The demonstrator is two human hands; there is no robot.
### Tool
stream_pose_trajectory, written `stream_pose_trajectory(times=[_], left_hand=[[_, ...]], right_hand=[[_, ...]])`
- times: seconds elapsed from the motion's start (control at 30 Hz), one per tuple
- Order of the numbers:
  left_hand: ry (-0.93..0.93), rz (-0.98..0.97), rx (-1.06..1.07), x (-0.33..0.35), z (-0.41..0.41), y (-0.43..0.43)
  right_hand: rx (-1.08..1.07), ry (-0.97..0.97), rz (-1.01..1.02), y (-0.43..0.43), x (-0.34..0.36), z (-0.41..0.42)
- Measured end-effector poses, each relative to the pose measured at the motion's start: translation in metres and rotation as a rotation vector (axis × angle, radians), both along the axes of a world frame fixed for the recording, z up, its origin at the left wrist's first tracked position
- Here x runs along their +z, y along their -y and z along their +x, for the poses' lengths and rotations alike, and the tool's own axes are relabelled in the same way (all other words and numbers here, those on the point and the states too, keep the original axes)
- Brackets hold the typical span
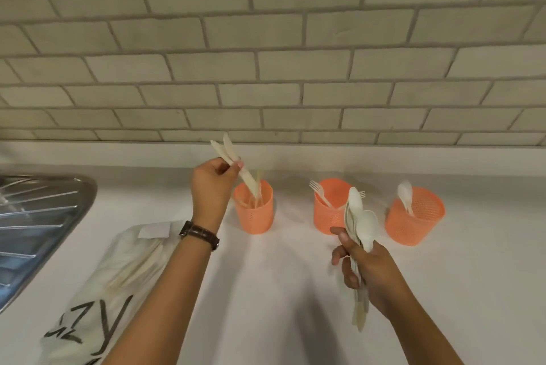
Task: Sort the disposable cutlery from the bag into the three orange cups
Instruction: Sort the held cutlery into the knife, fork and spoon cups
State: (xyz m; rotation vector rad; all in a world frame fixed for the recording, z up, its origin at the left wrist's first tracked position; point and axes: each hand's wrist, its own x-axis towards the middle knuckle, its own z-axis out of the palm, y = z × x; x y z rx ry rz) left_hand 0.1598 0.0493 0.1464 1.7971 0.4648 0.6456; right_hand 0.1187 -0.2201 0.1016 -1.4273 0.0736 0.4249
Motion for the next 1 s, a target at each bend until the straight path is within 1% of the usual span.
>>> stream_pose_trajectory(times=[0.03,0.1,0.17,0.2,0.3,0.37,0.43,0.5,0.57,0.7,0.8,0.87,0.93,1.0], left_hand=[[-0.03,0.053,0.0,-0.01,0.009,-0.004],[-0.179,0.154,-0.039,-0.029,0.022,-0.004],[-0.326,0.187,-0.085,-0.043,0.026,-0.002],[-0.344,0.191,-0.087,-0.044,0.023,-0.001],[-0.238,0.257,-0.016,-0.035,0.007,0.011],[-0.126,0.264,-0.046,-0.025,-0.011,0.034],[-0.078,0.2,-0.201,-0.023,-0.032,0.066],[-0.089,0.102,-0.354,-0.022,-0.051,0.093],[-0.1,0.024,-0.442,-0.022,-0.066,0.116],[-0.193,-0.027,-0.443,-0.022,-0.078,0.144],[-0.266,0.001,-0.432,-0.022,-0.079,0.157],[-0.297,-0.031,-0.444,-0.02,-0.078,0.165],[-0.334,-0.134,-0.479,-0.016,-0.072,0.172],[-0.359,-0.293,-0.552,-0.01,-0.066,0.18]], right_hand=[[-0.003,-0.019,0.042,-0.002,0.001,0.0],[0.022,-0.053,0.135,-0.004,0.003,0.001],[0.065,-0.072,0.231,-0.004,0.006,-0.002],[0.084,-0.073,0.269,-0.002,0.007,-0.003],[0.128,-0.075,0.3,0.004,0.013,-0.006],[0.143,-0.085,0.285,0.007,0.015,-0.007],[0.149,-0.094,0.263,0.009,0.016,-0.008],[0.167,-0.094,0.246,0.009,0.017,-0.01],[0.201,-0.08,0.214,0.01,0.018,-0.014],[0.236,0.007,0.067,0.015,0.021,-0.022],[0.217,0.053,-0.076,0.019,0.022,-0.026],[0.193,0.079,-0.166,0.025,0.023,-0.027],[0.183,0.092,-0.204,0.034,0.024,-0.027],[0.184,0.083,-0.205,0.046,0.025,-0.026]])
